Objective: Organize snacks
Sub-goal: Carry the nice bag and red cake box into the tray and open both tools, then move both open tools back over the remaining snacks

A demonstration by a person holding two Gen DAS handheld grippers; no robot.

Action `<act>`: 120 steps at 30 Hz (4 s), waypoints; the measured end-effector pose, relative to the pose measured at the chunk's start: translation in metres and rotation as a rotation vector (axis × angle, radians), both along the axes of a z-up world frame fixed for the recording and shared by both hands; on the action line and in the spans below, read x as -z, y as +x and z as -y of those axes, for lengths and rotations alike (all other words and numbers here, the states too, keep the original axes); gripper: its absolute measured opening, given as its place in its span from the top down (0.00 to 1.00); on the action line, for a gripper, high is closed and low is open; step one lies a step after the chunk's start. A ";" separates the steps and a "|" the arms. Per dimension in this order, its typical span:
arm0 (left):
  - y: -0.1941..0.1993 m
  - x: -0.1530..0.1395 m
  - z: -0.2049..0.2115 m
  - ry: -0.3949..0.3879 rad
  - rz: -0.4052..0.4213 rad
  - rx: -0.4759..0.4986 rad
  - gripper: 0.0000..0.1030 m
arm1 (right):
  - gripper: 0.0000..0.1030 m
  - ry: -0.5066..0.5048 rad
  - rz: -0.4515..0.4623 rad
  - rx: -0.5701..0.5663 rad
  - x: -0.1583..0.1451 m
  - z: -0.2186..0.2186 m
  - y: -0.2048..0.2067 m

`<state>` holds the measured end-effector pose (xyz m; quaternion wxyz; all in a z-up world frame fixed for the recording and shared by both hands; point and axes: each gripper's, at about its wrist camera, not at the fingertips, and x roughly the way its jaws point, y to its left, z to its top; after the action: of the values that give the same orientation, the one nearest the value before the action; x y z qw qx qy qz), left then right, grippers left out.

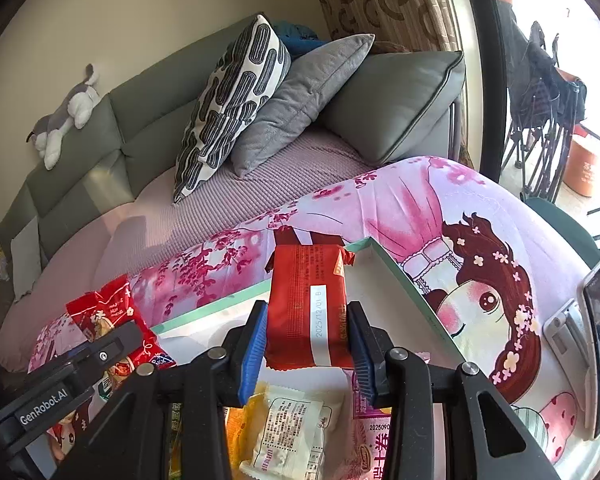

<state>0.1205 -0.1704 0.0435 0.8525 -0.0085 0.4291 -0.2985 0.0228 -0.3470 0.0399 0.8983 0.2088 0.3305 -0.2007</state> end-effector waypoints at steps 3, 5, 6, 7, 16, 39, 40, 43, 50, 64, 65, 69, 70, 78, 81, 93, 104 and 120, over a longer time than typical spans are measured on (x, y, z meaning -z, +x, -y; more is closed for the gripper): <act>0.005 0.007 0.005 0.003 -0.001 0.004 0.56 | 0.60 0.001 -0.024 0.006 0.010 0.001 0.004; 0.009 0.012 0.009 0.006 0.003 0.008 0.56 | 0.60 0.011 -0.013 -0.001 0.014 0.003 0.006; 0.010 0.014 0.010 0.010 0.004 0.009 0.56 | 0.60 0.010 -0.012 -0.006 0.016 0.003 0.007; 0.012 0.016 0.012 0.014 0.005 0.010 0.56 | 0.60 0.005 -0.018 -0.005 0.018 0.003 0.008; 0.012 0.033 0.024 0.052 0.008 0.022 0.56 | 0.59 0.017 -0.071 0.017 0.031 0.007 0.013; 0.018 0.052 0.031 0.089 -0.069 0.015 0.45 | 0.59 0.032 -0.163 0.006 0.038 0.001 0.022; 0.018 0.051 0.030 0.089 -0.072 0.012 0.40 | 0.57 0.031 -0.169 0.009 0.038 0.001 0.021; 0.019 0.047 0.028 0.087 -0.081 0.002 0.37 | 0.42 0.011 -0.185 0.033 0.035 0.003 0.020; 0.021 0.038 0.022 0.162 -0.103 -0.068 0.17 | 0.19 -0.001 -0.189 0.063 0.028 0.007 0.014; 0.029 0.030 -0.004 0.200 -0.052 -0.246 0.05 | 0.00 -0.031 -0.170 0.078 0.016 0.006 0.007; 0.029 0.029 -0.005 0.207 -0.042 -0.257 0.05 | 0.00 -0.033 -0.166 0.081 0.015 0.006 0.007; 0.029 0.028 -0.010 0.211 -0.038 -0.285 0.05 | 0.00 -0.047 -0.163 0.085 0.013 0.005 0.006; 0.030 0.028 -0.012 0.206 -0.042 -0.289 0.05 | 0.00 -0.047 -0.162 0.084 0.013 0.005 0.006; 0.032 0.026 -0.027 0.192 -0.073 -0.318 0.04 | 0.00 -0.048 -0.147 0.058 0.008 -0.007 0.010; 0.034 0.024 -0.039 0.168 -0.094 -0.345 0.05 | 0.00 -0.006 -0.131 0.028 0.008 -0.012 0.013; 0.035 0.021 -0.101 0.151 -0.128 -0.490 0.05 | 0.00 -0.001 -0.158 -0.077 0.007 -0.045 0.027; 0.040 0.020 -0.173 0.190 -0.142 -0.559 0.05 | 0.00 -0.034 -0.125 -0.168 -0.005 -0.077 0.033; 0.018 0.006 -0.251 0.177 -0.120 -0.626 0.05 | 0.00 -0.052 -0.115 -0.313 -0.006 -0.138 0.045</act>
<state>0.1381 0.0802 0.0371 0.8734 -0.0834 0.4795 0.0173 0.0674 -0.2092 0.0459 0.9032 0.1195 0.4046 -0.0786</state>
